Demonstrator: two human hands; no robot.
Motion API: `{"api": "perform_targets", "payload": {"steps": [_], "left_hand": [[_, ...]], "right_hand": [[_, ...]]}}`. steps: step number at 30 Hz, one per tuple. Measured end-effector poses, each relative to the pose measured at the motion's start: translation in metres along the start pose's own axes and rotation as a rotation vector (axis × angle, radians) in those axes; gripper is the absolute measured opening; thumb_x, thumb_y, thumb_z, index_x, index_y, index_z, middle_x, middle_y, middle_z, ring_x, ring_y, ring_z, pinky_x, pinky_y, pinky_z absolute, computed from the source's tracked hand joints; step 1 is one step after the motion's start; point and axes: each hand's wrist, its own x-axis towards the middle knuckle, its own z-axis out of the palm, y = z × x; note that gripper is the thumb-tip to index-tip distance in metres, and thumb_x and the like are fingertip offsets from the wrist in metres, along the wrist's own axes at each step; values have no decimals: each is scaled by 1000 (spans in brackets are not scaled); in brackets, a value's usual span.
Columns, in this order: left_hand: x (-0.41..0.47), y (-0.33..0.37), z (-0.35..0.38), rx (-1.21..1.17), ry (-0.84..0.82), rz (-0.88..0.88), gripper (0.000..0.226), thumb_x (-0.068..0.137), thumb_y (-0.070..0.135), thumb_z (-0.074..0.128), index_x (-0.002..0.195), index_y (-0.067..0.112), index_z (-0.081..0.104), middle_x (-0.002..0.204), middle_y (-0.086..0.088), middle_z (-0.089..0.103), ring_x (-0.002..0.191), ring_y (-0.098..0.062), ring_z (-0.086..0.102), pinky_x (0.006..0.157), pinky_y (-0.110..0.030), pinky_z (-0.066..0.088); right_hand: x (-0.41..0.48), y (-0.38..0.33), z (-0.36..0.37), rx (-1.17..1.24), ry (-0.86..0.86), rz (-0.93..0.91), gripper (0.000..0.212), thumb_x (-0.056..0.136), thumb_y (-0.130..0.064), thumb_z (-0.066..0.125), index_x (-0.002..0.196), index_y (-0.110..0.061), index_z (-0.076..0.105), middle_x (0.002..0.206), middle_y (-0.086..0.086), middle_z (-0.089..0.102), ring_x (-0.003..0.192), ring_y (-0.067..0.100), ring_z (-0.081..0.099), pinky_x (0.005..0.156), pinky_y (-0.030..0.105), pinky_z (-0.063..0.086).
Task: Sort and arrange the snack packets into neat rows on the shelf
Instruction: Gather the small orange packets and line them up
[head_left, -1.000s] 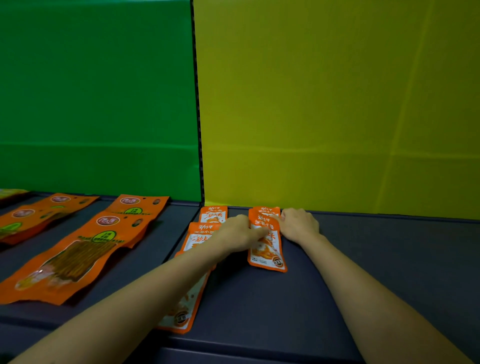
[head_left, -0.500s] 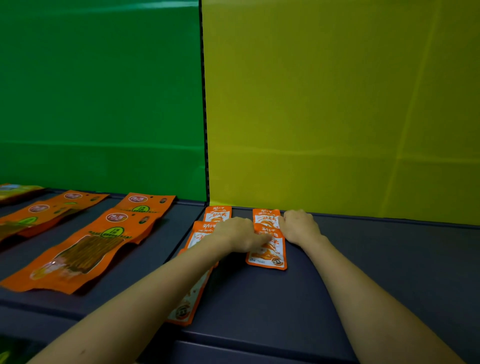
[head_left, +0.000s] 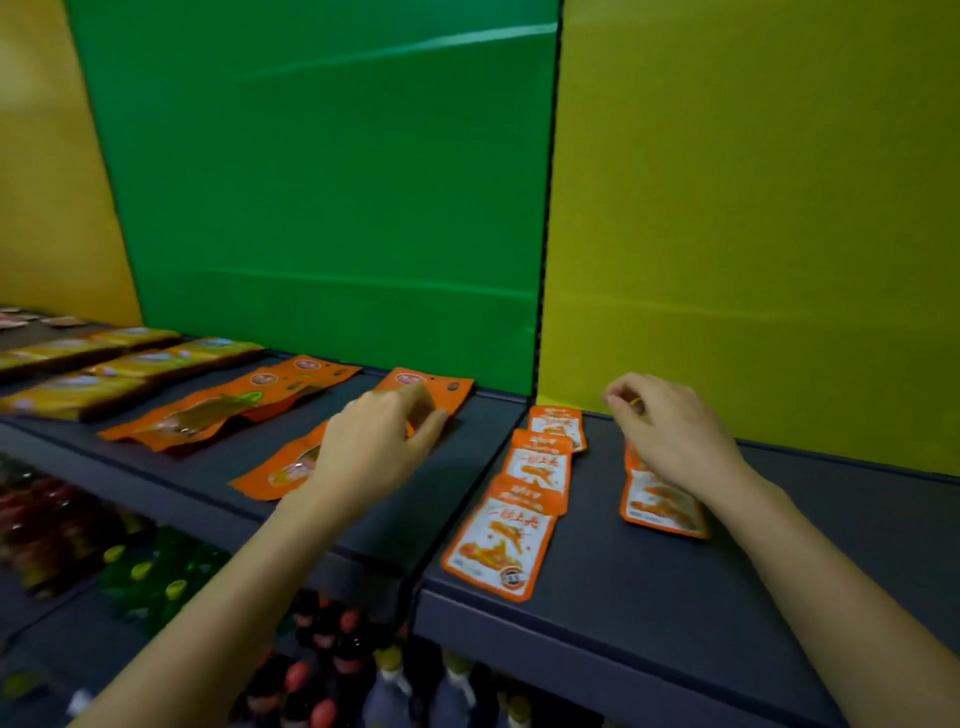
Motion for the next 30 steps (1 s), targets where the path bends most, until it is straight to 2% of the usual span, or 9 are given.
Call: {"api": "perform_targets", "payload": {"steps": [3,8,11,15,18,20,24,27,30], "left_hand": [[-31,-51,-28,-50,44,-103,29,88,49,47,93,24,62,87,4,68,86,-23,62,69,-33,48],[-97,-132,-67,54,134,-218,20,90,41,51,87,23,61,76,8,61,74,-16,60,57,-33,48],[-139,-182,-91,103,137,-297,19,89,39,54,88,23,63,75,10,61,71,-14,62,55,-33,50],[-194,-248,-127,84,150,-454,23,86,41,57,86,20,65,76,7,65,70,-15,63,61,-34,52],[-237,-295,-158,135,95,-583,8,87,38,56,84,31,59,78,9,64,72,-10,60,64,-33,52],[-262,-326,-181,200,105,-631,7,87,38,56,81,35,55,77,11,62,71,-7,58,61,-30,50],[-300,-374,-225,383,101,-732,8,86,35,59,83,28,59,76,10,62,70,-10,57,52,-19,39],[-312,-406,-249,521,114,-733,8,82,29,66,78,23,62,70,7,64,65,-14,61,46,-20,34],[-311,-442,-265,623,105,-719,10,77,26,71,77,19,65,69,4,67,61,-18,64,44,-22,39]], "right_hand": [[-18,-60,6,133,-14,-167,19,94,-27,47,105,-22,62,110,-1,65,103,21,58,85,35,46],[-51,-162,43,245,-139,-388,20,94,-33,44,109,-29,57,114,-13,60,109,10,54,91,32,44],[-65,-221,72,307,-151,-459,21,95,-35,42,111,-33,55,114,-18,58,109,4,51,87,25,41],[-81,-298,124,386,-275,-527,25,96,-37,39,116,-33,53,117,-18,55,112,4,50,88,22,40],[-93,-354,166,405,-359,-554,27,97,-38,37,120,-34,50,120,-19,53,115,3,48,89,21,40],[-102,-393,191,417,-399,-570,26,97,-37,38,120,-34,50,120,-20,53,114,3,48,89,20,41],[-112,-461,231,442,-452,-586,27,97,-36,37,121,-34,49,122,-19,52,116,4,47,90,20,40],[-103,-503,252,466,-465,-597,28,97,-36,38,123,-32,49,123,-17,52,116,5,47,92,22,41],[-85,-538,273,470,-450,-606,29,97,-35,40,123,-29,50,121,-14,54,115,9,49,90,25,42]]}}
